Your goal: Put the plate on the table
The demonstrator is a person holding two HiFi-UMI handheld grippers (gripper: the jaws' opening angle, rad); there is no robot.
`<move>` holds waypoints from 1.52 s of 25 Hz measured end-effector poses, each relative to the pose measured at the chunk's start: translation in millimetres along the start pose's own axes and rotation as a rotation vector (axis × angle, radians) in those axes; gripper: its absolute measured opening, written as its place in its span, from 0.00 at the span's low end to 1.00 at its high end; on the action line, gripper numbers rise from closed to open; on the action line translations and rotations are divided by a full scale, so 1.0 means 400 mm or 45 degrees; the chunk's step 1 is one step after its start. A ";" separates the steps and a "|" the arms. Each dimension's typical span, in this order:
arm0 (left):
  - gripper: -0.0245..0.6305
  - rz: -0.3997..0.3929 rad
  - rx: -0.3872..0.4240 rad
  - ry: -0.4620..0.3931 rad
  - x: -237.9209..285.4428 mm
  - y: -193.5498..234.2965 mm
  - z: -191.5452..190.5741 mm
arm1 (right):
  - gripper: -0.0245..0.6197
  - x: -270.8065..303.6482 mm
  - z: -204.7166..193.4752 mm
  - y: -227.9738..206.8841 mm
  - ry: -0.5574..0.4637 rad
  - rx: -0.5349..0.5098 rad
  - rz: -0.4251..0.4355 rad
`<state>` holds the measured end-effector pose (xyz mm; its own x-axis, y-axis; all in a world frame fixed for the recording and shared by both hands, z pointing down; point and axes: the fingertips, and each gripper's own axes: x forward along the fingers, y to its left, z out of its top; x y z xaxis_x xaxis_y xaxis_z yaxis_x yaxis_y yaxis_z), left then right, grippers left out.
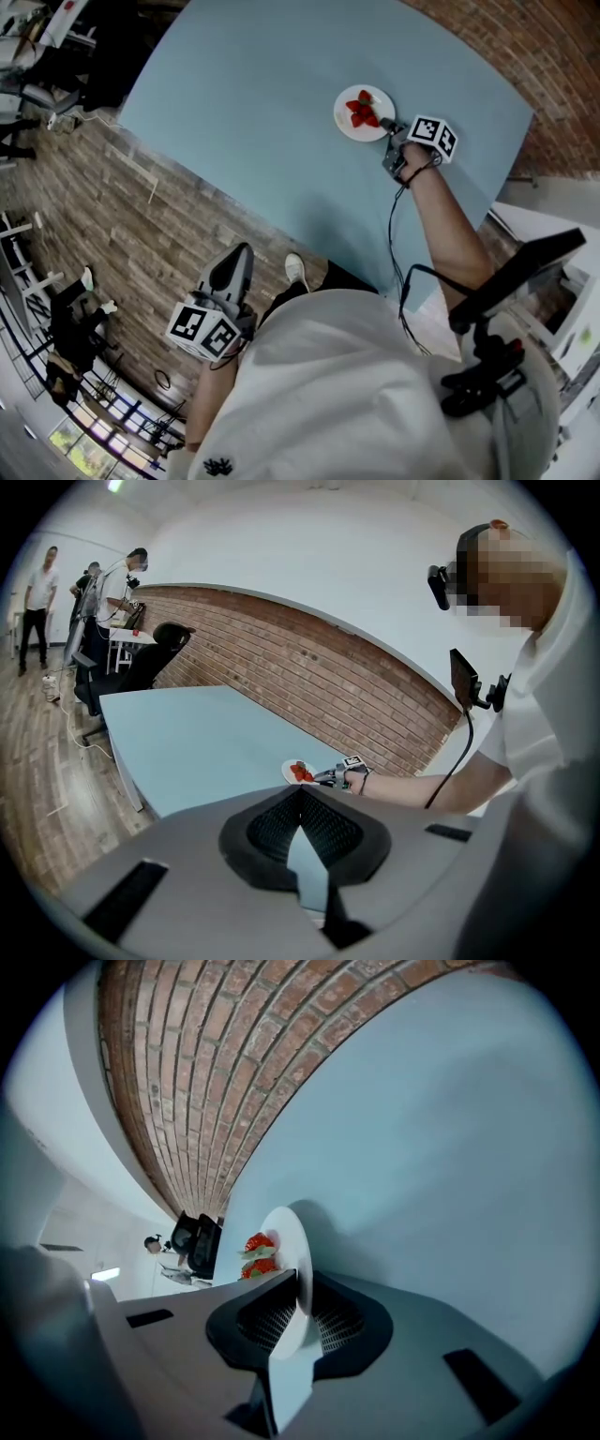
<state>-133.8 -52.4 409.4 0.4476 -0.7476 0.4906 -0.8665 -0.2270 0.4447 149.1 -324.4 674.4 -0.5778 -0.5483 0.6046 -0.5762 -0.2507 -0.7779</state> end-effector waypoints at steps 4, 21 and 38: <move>0.04 -0.006 -0.008 -0.002 -0.002 0.002 -0.006 | 0.11 0.001 0.010 0.004 -0.008 -0.119 -0.086; 0.04 -0.015 -0.031 -0.015 -0.008 0.002 -0.026 | 0.17 -0.014 0.032 0.003 -0.012 -0.623 -0.388; 0.04 -0.180 0.080 -0.056 -0.047 -0.004 -0.014 | 0.17 -0.198 -0.070 0.083 -0.123 -0.778 -0.281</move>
<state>-139.5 -34.6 403.5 0.5571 -0.7316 0.3929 -0.8084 -0.3695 0.4583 159.4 -266.8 605.4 -0.3705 -0.6122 0.6985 -0.9163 0.1177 -0.3829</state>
